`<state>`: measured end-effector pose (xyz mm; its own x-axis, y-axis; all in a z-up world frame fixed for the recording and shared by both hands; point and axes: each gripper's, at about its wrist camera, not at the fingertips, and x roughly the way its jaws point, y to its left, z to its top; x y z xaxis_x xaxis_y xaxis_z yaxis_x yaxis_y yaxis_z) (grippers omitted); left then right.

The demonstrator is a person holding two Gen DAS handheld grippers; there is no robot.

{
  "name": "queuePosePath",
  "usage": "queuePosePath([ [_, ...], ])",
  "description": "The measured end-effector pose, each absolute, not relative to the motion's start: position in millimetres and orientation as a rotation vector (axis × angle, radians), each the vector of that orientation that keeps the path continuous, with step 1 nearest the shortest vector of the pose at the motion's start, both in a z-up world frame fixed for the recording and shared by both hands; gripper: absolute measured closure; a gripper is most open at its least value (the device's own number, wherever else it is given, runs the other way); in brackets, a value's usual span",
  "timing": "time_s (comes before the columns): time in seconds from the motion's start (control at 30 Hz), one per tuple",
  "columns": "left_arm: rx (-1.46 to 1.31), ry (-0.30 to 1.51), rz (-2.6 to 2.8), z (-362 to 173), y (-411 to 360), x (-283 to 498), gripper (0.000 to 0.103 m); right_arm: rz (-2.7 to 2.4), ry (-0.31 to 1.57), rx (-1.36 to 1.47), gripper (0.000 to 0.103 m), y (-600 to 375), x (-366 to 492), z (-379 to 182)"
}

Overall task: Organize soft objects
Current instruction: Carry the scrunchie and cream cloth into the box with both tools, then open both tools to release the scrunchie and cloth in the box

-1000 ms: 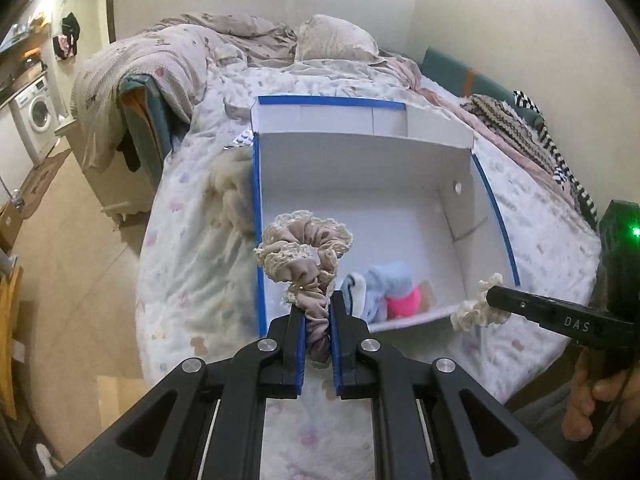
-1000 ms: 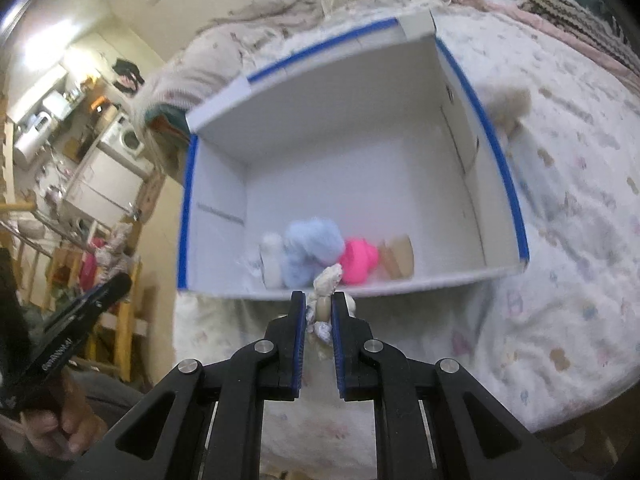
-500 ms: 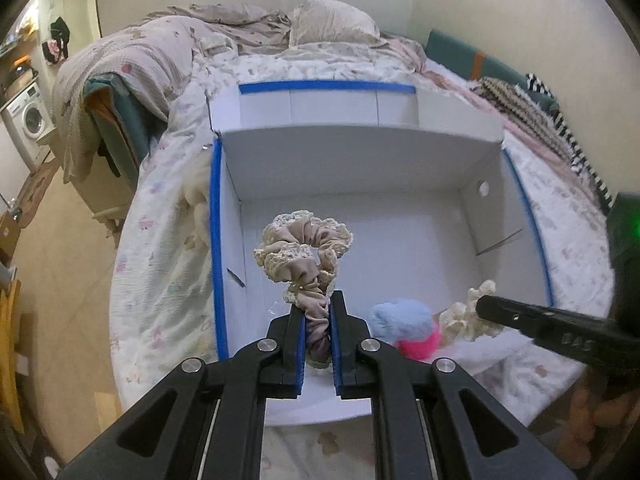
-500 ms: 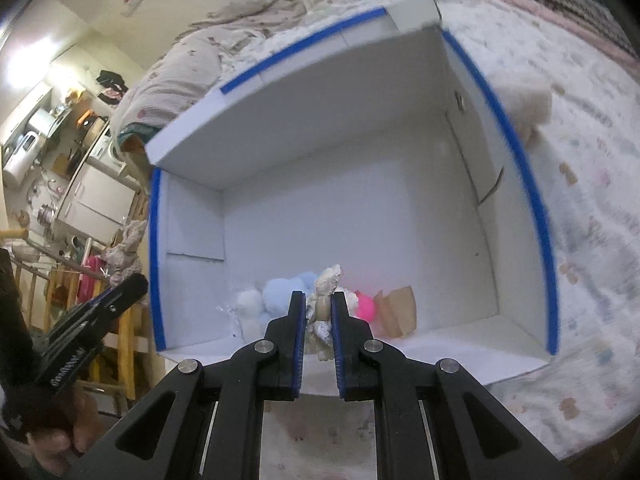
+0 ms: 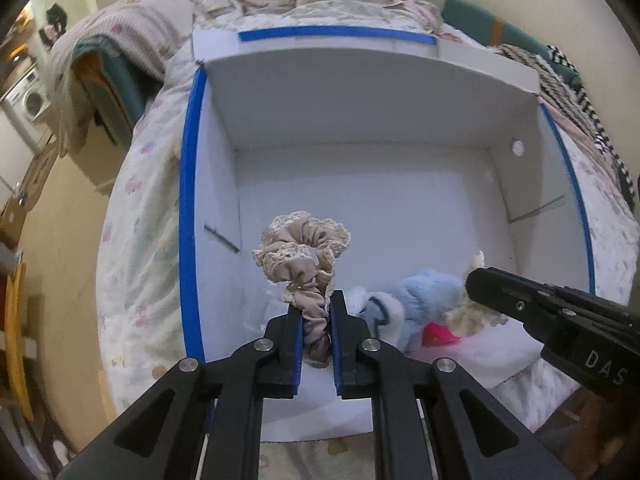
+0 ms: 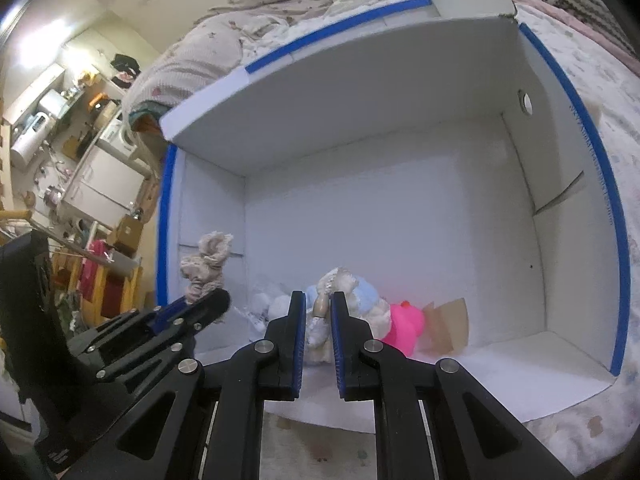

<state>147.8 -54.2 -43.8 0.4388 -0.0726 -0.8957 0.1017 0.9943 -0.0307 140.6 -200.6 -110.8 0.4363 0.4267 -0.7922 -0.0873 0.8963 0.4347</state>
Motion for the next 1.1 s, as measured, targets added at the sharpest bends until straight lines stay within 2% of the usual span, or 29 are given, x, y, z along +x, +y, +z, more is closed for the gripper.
queuePosePath([
  [0.17,0.045,1.095,-0.106,-44,-56,146,0.090,0.271,1.097,0.333,0.088,-199,147,-118],
  [0.23,0.018,1.094,-0.124,-44,-55,145,0.085,0.260,1.095,0.334,0.082,-201,148,-118],
  [0.27,0.004,1.093,-0.135,-43,-55,144,0.084,0.255,1.094,0.336,0.069,-202,148,-118],
  [0.3,-0.002,1.089,-0.139,-41,-54,144,0.084,0.251,1.092,0.336,0.046,-202,148,-117],
  [0.33,0.001,1.078,-0.135,-40,-54,142,0.082,0.246,1.093,0.338,0.034,-203,148,-117],
  [0.37,0.005,1.068,-0.130,-38,-54,141,0.080,0.242,1.094,0.340,0.026,-205,147,-117],
  [0.4,0.004,1.063,-0.129,-36,-54,141,0.069,0.236,1.094,0.346,0.026,-206,146,-116],
  [0.43,-0.007,1.053,-0.127,-34,-52,140,0.052,0.226,1.084,0.358,0.026,-209,145,-115],
  [0.5,-0.026,1.020,-0.115,-27,-49,137,0.038,0.207,1.066,0.369,0.025,-214,143,-113],
  [0.6,-0.018,0.966,-0.098,-18,-47,133,0.038,0.191,1.063,0.391,0.021,-222,142,-113],
  [0.87,-0.059,0.923,-0.071,-5,-30,124,0.038,0.196,1.064,0.401,0.021,-226,138,-112],
  [1.0,-0.076,0.872,-0.008,10,-19,116,0.038,0.187,1.026,0.409,0.005,-227,132,-105],
  [1.07,-0.083,0.827,0.002,21,-15,110,0.038,0.184,0.996,0.433,0.005,-230,128,-100],
  [1.1,-0.084,0.807,0.005,26,-13,107,0.032,0.182,0.977,0.440,0.003,-231,125,-96],
])
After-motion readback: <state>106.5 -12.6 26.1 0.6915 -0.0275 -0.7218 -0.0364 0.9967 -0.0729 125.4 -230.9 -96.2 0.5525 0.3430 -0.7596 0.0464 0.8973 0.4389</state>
